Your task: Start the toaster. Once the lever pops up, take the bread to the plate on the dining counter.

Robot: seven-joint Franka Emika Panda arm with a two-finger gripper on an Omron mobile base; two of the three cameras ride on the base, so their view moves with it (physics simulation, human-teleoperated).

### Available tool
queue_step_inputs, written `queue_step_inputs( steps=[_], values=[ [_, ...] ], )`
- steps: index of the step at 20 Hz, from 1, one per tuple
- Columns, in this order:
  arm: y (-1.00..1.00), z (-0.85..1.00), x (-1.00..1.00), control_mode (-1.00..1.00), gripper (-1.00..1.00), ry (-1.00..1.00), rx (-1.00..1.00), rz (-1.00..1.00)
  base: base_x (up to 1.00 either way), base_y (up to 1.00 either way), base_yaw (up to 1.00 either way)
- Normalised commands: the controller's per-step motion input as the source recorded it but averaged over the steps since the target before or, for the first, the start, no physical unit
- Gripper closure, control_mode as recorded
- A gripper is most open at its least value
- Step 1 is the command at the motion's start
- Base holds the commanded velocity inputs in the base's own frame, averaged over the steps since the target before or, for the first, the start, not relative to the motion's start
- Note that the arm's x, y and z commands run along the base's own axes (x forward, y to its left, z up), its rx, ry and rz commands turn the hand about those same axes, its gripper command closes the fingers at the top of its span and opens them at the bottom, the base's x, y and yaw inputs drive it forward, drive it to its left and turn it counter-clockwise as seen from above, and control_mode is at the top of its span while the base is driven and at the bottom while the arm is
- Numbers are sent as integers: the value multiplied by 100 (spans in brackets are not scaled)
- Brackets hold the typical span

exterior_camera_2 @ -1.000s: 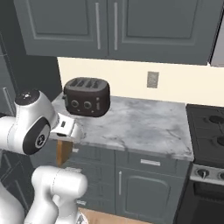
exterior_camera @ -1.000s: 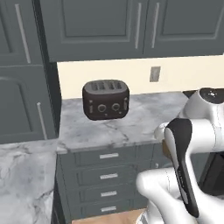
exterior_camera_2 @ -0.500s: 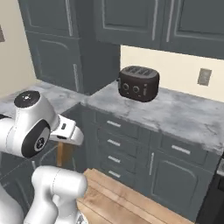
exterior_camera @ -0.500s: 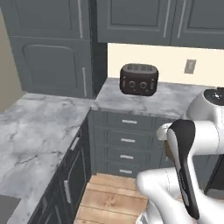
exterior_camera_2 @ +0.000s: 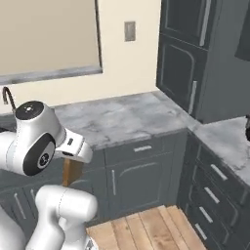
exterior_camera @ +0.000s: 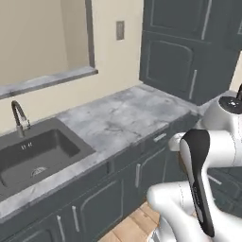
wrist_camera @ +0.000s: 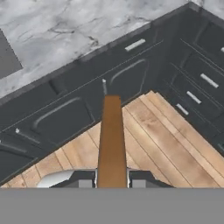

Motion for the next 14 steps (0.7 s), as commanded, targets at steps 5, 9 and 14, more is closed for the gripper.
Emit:
queue_step_inputs(
  steps=[5,9,14],
  values=[
    [0,0,0,100,100,0,0,0,-32,0,100],
    [0,0,0,100,100,0,0,0,-15,0,100],
    [0,0,0,100,100,0,0,0,-13,0,100]
  ],
)
